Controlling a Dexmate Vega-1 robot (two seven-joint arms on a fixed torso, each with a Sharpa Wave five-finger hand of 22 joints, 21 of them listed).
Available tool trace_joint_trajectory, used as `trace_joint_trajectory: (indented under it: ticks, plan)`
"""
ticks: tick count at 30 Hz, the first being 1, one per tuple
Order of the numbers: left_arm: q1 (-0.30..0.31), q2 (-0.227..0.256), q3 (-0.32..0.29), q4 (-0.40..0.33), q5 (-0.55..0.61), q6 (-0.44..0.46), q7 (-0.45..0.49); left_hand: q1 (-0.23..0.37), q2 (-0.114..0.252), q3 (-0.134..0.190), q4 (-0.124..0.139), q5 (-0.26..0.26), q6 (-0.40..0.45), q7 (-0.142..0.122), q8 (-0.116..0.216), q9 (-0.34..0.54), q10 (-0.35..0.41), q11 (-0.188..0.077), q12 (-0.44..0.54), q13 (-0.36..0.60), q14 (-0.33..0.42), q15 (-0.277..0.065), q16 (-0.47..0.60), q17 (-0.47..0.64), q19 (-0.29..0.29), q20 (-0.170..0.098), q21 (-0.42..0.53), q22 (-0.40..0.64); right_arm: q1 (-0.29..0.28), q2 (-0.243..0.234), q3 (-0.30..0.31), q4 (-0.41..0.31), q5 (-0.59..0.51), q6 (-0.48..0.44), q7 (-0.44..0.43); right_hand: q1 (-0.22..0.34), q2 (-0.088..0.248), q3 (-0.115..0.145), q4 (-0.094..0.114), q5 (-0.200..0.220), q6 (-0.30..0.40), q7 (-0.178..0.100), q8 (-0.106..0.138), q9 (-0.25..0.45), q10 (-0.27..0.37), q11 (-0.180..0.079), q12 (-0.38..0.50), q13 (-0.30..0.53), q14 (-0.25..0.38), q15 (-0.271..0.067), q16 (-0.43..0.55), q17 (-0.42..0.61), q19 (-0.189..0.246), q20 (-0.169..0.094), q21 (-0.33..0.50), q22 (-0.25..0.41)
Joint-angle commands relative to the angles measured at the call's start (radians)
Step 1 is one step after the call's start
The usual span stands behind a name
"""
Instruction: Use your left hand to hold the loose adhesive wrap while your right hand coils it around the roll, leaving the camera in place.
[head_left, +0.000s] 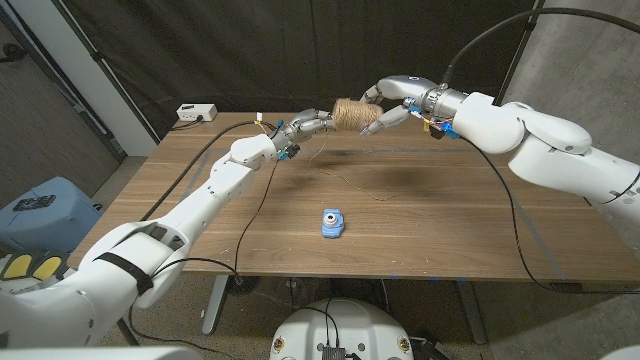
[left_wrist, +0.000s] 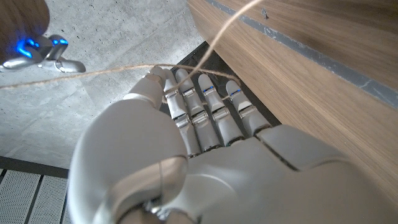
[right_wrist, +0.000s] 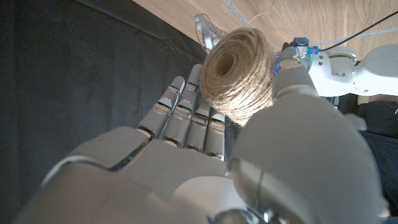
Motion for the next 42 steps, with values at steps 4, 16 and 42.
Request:
trace_joint_trajectory:
  ticks: [4, 16, 42]
  plan:
    - [0.069, 0.040, -0.023, -0.094, -0.024, 0.026, 0.012, 0.001, 0.008, -0.002, 0.000, 0.004, 0.000, 0.005, -0.002, 0.005, 0.003, 0.002, -0.003, 0.005, -0.003, 0.003, -0.004, 0.000, 0.001, 0.001, -0.002, 0.001, 0.042, 0.042, -0.026, -0.018, -0.035, -0.044, 0.023, 0.063, 0.117, 0.001, 0.004, 0.004, 0.150, -0.145, 0.005, 0.004, 0.137, -0.135, 0.003, 0.005, 0.012, -0.150, -0.002, 0.003, 0.008, 0.000, 0.001, 0.004]
    - [0.095, 0.056, -0.029, -0.118, -0.037, 0.037, -0.006, 0.003, 0.008, -0.003, -0.001, 0.003, 0.000, 0.005, -0.003, 0.005, 0.000, -0.001, -0.006, 0.007, -0.003, 0.003, -0.004, 0.001, 0.002, 0.001, -0.002, 0.001, 0.069, 0.075, -0.047, -0.022, -0.061, -0.085, 0.029, 0.063, 0.117, 0.001, 0.004, 0.004, 0.150, -0.148, 0.004, 0.004, 0.138, -0.137, 0.001, 0.005, 0.012, -0.151, -0.004, 0.003, 0.007, 0.000, 0.000, 0.004]
    - [0.203, 0.130, -0.068, -0.266, -0.050, 0.090, 0.040, 0.003, 0.008, -0.003, 0.000, 0.002, -0.002, 0.003, -0.005, 0.006, 0.001, 0.001, -0.009, 0.010, -0.003, 0.003, -0.005, 0.001, 0.001, 0.001, -0.002, 0.001, 0.117, 0.125, -0.080, 0.006, -0.101, -0.110, 0.015, 0.065, 0.119, 0.000, 0.002, 0.004, 0.152, -0.148, 0.004, 0.005, 0.141, -0.135, 0.000, 0.006, 0.014, -0.152, -0.007, 0.006, 0.007, -0.001, 0.000, 0.004]
